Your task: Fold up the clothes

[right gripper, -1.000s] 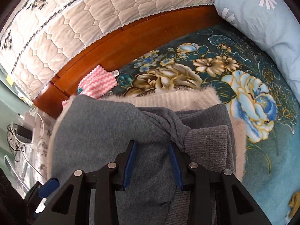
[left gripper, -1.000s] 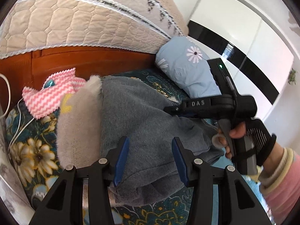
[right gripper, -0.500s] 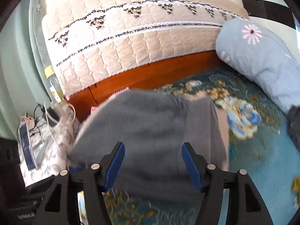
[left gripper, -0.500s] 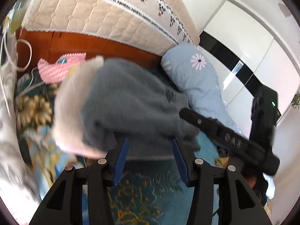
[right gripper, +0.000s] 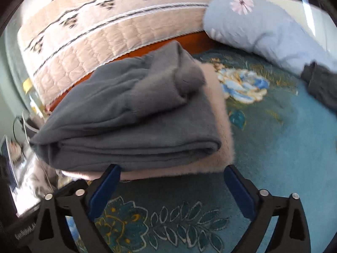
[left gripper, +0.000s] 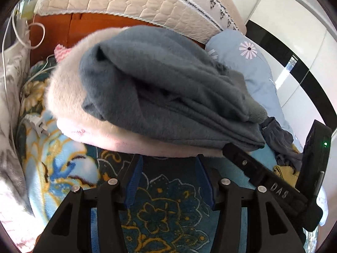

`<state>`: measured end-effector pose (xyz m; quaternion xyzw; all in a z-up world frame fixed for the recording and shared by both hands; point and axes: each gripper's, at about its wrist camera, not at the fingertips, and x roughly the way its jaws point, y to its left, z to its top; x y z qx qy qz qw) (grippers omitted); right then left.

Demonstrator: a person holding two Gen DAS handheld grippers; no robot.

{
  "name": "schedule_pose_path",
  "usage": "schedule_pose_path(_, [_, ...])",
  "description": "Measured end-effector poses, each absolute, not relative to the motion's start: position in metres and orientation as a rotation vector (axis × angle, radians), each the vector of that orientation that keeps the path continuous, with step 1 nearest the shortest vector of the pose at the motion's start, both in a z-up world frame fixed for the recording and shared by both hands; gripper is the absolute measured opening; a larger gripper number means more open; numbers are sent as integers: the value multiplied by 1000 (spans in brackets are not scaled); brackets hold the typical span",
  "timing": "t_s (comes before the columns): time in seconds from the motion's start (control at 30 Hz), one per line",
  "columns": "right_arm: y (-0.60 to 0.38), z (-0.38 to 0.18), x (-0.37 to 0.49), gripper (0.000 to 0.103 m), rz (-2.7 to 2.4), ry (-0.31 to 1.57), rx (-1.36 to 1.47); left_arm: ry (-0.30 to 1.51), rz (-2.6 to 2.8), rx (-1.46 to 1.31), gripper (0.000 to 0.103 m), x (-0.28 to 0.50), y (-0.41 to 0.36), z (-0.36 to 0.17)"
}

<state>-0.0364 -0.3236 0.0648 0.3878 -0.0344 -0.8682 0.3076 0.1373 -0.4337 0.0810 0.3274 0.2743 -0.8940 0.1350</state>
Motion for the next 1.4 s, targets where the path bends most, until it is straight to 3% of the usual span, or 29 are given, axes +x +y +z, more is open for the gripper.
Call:
schedule_pose_path(0.23, [-334,60,-27,103,-2318,2,924,764,-2541,972,68,133,-436,75])
schedule_pose_path(0.57, [-313,49,-27,103,-2331,-72,917,586,-2515,876,87,134,-423,82])
schedule_pose_path(0.87, [-309,50,-19,103,-2386,-66,913,526,-2500,797,94,141,-420,87])
schedule_pose_path(1.4, [-327,57,-2,103,-2436,101,838,478,-2476,759,95,143,-416,85])
